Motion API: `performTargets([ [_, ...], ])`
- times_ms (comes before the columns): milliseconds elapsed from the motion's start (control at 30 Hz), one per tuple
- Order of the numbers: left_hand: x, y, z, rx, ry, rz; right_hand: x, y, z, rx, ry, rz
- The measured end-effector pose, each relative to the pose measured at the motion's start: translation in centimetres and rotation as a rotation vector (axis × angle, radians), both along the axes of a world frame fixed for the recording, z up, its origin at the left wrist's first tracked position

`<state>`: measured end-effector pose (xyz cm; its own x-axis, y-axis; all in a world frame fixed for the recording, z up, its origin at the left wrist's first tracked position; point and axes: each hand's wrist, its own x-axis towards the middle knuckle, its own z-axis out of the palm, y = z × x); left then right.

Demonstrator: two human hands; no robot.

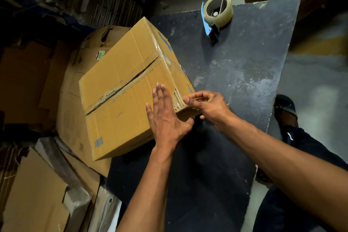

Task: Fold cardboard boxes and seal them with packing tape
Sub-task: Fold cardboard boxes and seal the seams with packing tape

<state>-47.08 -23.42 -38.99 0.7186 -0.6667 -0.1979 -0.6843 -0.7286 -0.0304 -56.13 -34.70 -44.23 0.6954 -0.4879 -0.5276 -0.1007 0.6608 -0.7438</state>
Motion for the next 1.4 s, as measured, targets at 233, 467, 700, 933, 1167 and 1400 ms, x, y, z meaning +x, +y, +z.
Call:
performTargets([
  [233, -0.1, 0.0, 0.2, 0.014, 0.003, -0.008, -0.5, 0.7, -2.1, -0.376, 0.139, -0.033],
  [467, -0.2, 0.0, 0.3, -0.036, 0.037, -0.005, -0.3, 3.2, -0.1, -0.783, -0.287, 0.216],
  [700, 0.0, 0.4, 0.2, -0.026, 0.027, -0.042, -1.8, 2.7, -4.1, -0.91, -0.187, 0.416],
  [933, 0.1, 0.2, -0.3, 0.018, 0.002, -0.028, -0.8, 1.1, -1.5, -0.943, -0.275, 0.321],
  [1167, 0.2, 0.3, 0.2, 0.01, 0.055, -0.009, 1.2, 1.8, -1.2, -0.919, -0.333, 0.336],
  [1400, 3.1, -0.6, 5.0, -0.293, 0.205, 0.074, 0.1, -1.3, -3.4, -0.859, -0.169, 0.55],
])
